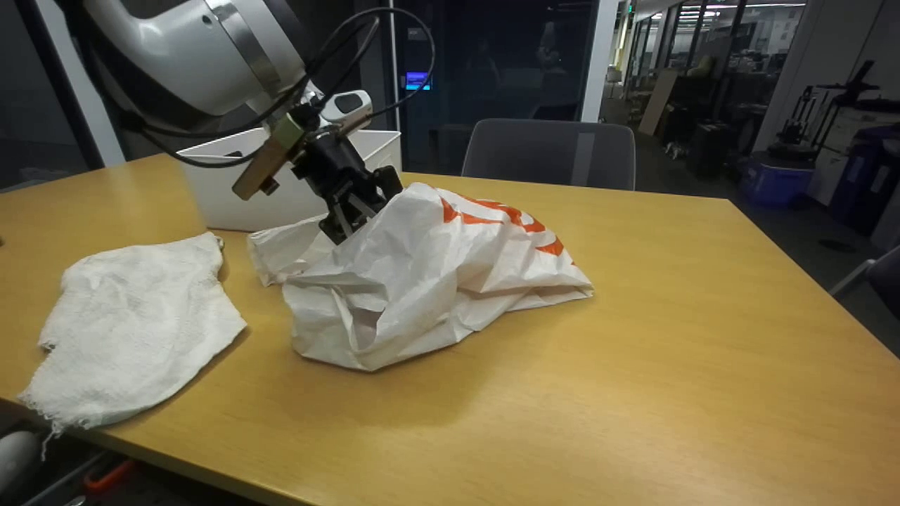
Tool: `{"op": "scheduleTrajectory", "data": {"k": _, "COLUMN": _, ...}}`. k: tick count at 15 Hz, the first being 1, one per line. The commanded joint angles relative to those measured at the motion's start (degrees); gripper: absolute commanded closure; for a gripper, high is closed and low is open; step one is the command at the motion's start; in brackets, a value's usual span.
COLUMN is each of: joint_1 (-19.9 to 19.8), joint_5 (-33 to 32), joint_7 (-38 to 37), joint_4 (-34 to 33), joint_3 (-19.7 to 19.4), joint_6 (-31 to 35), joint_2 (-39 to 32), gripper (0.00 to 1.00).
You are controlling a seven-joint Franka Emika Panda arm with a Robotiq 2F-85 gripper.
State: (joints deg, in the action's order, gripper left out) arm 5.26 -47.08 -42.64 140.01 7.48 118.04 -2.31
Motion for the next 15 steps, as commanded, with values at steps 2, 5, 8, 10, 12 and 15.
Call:
{"op": "scheduleTrajectory", "data": {"k": 2, "joint_1": 1.4, "joint_5": -10.9, "joint_7": -4.9, "joint_4": -0.7, "joint_3": -0.4, "joint_6": -2.0, "joint_2": -2.7, "gripper": 0.22}}
{"op": "scheduleTrajectory", "data": {"k": 5, "joint_1": 1.2, "joint_5": -8.8, "joint_7": -5.7, "joint_4": -0.4, "joint_3": -0.4, "joint_6": 0.1, "joint_2": -2.7, "gripper": 0.05}}
{"op": "scheduleTrajectory", "data": {"k": 8, "joint_1": 1.3, "joint_5": -4.2, "joint_7": -4.8, "joint_4": -0.5, "joint_3": 0.0, "joint_6": 0.8, "joint_2": -1.5, "gripper": 0.00}}
{"op": "scheduleTrajectory", "data": {"k": 10, "joint_1": 1.5, "joint_5": 4.1, "joint_7": -0.4, "joint_4": -0.6, "joint_3": 0.6, "joint_6": 1.5, "joint_2": 0.4, "gripper": 0.00}}
{"op": "scheduleTrajectory", "data": {"k": 12, "joint_1": 1.6, "joint_5": 14.4, "joint_7": 6.0, "joint_4": -1.2, "joint_3": 1.3, "joint_6": 0.6, "joint_2": 1.5, "gripper": 0.00}}
{"op": "scheduleTrajectory", "data": {"k": 15, "joint_1": 2.7, "joint_5": 29.1, "joint_7": 14.9, "joint_4": -2.0, "joint_3": 1.8, "joint_6": -1.9, "joint_2": 4.2, "gripper": 0.00}}
